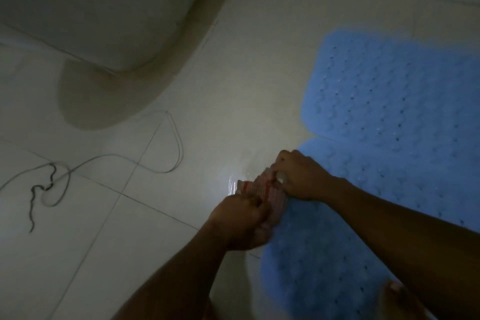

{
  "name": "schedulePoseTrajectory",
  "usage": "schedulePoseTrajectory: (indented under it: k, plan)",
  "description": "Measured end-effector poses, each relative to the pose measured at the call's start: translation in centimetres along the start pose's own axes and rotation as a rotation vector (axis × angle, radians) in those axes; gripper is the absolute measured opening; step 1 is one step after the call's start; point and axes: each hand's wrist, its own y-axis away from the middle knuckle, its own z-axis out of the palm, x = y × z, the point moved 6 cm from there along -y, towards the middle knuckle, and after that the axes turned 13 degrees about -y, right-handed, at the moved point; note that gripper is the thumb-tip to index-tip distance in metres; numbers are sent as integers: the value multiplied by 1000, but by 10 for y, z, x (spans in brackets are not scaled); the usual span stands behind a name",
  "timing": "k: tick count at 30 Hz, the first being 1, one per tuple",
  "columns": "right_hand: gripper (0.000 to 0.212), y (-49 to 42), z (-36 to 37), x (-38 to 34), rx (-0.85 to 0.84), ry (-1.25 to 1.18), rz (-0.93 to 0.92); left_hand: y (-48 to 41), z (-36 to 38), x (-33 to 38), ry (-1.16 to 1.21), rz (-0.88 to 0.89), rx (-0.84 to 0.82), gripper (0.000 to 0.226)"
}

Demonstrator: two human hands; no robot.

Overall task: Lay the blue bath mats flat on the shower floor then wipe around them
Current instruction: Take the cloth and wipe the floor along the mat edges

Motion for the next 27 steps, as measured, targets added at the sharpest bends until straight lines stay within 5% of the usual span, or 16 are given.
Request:
schedulePoseTrajectory:
  k: [5,16,27]
  plan:
    - [47,16,-15,43,446,84,98,-1,14,3,-18,-114,108,60]
    - [46,28,8,59,560,193,96,-4,73,24,97,-359,111,65]
    - [36,-29,-83,92,769,156,57,-126,43,-55,91,-436,164,69]
